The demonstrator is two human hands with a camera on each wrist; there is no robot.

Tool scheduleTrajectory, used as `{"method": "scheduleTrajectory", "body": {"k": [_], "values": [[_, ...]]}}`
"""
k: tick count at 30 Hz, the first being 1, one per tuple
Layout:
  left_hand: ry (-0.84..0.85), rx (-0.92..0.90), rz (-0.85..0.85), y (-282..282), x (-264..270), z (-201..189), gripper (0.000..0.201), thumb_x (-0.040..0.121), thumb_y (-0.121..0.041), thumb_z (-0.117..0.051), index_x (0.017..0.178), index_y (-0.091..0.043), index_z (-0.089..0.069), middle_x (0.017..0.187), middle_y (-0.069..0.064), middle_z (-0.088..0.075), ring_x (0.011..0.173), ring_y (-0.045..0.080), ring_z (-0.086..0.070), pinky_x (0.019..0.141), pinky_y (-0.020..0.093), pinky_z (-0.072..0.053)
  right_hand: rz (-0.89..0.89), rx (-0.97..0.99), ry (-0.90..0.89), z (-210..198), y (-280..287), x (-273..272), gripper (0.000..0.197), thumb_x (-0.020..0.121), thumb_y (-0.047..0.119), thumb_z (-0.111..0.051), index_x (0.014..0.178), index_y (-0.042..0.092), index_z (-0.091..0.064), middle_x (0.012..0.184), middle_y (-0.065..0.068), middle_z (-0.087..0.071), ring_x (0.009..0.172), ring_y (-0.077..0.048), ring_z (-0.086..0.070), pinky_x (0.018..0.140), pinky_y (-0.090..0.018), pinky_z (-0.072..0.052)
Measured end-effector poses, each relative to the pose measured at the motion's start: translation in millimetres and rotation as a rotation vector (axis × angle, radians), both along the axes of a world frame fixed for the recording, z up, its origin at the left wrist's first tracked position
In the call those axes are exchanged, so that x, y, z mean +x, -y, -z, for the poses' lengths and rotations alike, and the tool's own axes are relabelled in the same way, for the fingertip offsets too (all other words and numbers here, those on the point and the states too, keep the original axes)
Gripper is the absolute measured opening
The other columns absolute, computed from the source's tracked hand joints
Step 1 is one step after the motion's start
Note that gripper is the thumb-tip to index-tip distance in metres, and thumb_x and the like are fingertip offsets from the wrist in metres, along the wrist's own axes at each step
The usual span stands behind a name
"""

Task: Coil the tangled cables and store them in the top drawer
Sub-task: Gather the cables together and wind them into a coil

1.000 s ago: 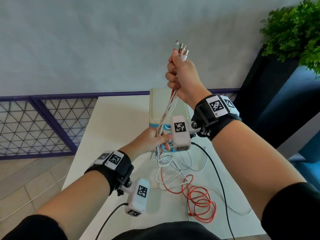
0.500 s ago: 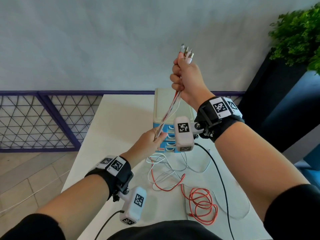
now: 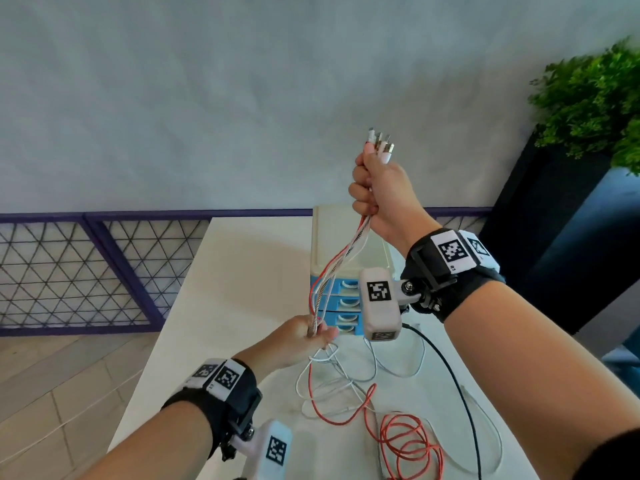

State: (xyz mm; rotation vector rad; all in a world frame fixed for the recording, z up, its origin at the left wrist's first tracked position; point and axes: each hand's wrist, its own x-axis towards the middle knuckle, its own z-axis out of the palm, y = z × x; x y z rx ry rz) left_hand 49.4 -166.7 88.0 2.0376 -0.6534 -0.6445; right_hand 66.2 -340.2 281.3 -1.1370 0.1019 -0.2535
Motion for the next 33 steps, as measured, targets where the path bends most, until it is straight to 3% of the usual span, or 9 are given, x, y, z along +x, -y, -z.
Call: {"method": "scheduleTrajectory", "body": {"k": [3, 6, 10, 14, 17, 22, 26, 29, 33], "values": [[-0.139, -0.207, 0.014, -4.2, 7.0, -13.2, 0.067, 0.064, -0.061, -0.072, 0.117, -0.027, -0.049, 0.123, -0.004, -0.061, 0.114, 0.006, -0.059, 0.103, 0.029, -0.044, -0.073, -0.051, -0.049, 0.4, 1.3, -5.0, 0.029, 0.102, 0.035, -0.042, 0.079, 0.018, -0.045, 0.052, 0.010, -0.029, 0.039, -0.004, -0.020, 0.032, -0.017, -0.016], [-0.020, -0.400, -0.035, 4.0, 8.6, -52.8, 0.080, 0.069, -0.073, -0.057, 0.132, -0.025, -0.043, 0.136, -0.011, -0.051, 0.127, 0.000, -0.047, 0.107, 0.022, -0.038, -0.147, -0.090, -0.093, 8.0, -4.5, -8.8, 0.029, 0.102, 0.036, -0.040, 0.079, 0.019, -0.044, 0.053, 0.009, -0.029, 0.040, -0.004, -0.020, 0.033, -0.016, -0.016], [0.191, -0.349, 0.052, 27.3, 5.1, -105.1, 0.039, 0.095, -0.047, -0.035, 0.100, -0.017, -0.059, 0.096, -0.010, -0.060, 0.093, 0.002, -0.056, 0.089, 0.017, -0.043, -0.201, -0.061, -0.089, 17.3, -15.6, -9.9, 0.029, 0.102, 0.035, -0.038, 0.079, 0.019, -0.043, 0.053, 0.008, -0.034, 0.038, -0.004, -0.021, 0.032, -0.017, -0.016], [0.251, -0.332, 0.117, 36.4, 4.7, -113.7, 0.036, 0.101, -0.031, -0.030, 0.073, -0.016, -0.047, 0.063, -0.008, -0.042, 0.057, 0.004, -0.037, 0.059, 0.017, -0.033, -0.186, 0.041, -0.024, 15.0, -11.8, -14.2, 0.029, 0.102, 0.038, -0.040, 0.083, 0.016, -0.044, 0.053, 0.007, -0.036, 0.038, -0.006, -0.028, 0.033, -0.017, -0.026], [0.212, -0.333, 0.145, 42.4, 3.2, -112.5, 0.037, 0.101, -0.033, -0.030, 0.069, -0.019, -0.044, 0.062, -0.011, -0.039, 0.059, 0.006, -0.036, 0.065, 0.024, -0.033, -0.224, 0.063, -0.075, 21.8, -7.9, -21.3, 0.035, 0.098, 0.050, -0.042, 0.085, 0.018, -0.046, 0.053, 0.006, -0.033, 0.038, -0.007, -0.028, 0.031, -0.019, -0.026], [0.036, -0.278, 0.219, 35.8, 2.5, -109.2, 0.035, 0.098, -0.035, -0.039, 0.083, -0.010, -0.057, 0.054, -0.008, -0.038, 0.050, 0.006, -0.039, 0.056, 0.016, -0.040, -0.203, 0.062, -0.076, 27.5, 3.2, -24.4, 0.038, 0.099, 0.049, -0.037, 0.075, 0.021, -0.044, 0.051, 0.009, -0.026, 0.036, -0.004, -0.018, 0.030, -0.017, -0.013], [-0.311, -0.316, 0.159, 14.6, 11.3, -93.6, 0.028, 0.092, -0.037, -0.046, 0.082, -0.014, -0.059, 0.052, -0.007, -0.042, 0.056, 0.013, -0.058, 0.086, 0.041, -0.050, -0.107, 0.058, -0.094, 29.2, 14.9, -23.4, 0.039, 0.100, 0.049, -0.035, 0.075, 0.021, -0.043, 0.049, 0.009, -0.026, 0.036, -0.004, -0.018, 0.032, -0.017, -0.011], [-0.534, -0.338, 0.166, 2.9, 15.1, -82.5, 0.024, 0.087, -0.036, -0.048, 0.085, -0.013, -0.055, 0.060, -0.005, -0.049, 0.066, 0.014, -0.065, 0.081, 0.038, -0.048, -0.100, 0.053, -0.100, 34.3, 19.0, -24.2, 0.038, 0.100, 0.048, -0.035, 0.075, 0.021, -0.044, 0.050, 0.009, -0.027, 0.036, -0.004, -0.019, 0.033, -0.017, -0.011], [-0.533, -0.368, 0.027, -0.7, 19.0, -70.7, 0.020, 0.095, -0.027, -0.049, 0.083, -0.013, -0.057, 0.064, -0.001, -0.043, 0.054, 0.011, -0.050, 0.080, 0.033, -0.055, -0.220, 0.047, -0.193, 41.0, 22.8, -27.1, 0.038, 0.097, 0.052, -0.040, 0.074, 0.022, -0.044, 0.049, 0.010, -0.027, 0.036, -0.003, -0.019, 0.033, -0.017, -0.011]]}}
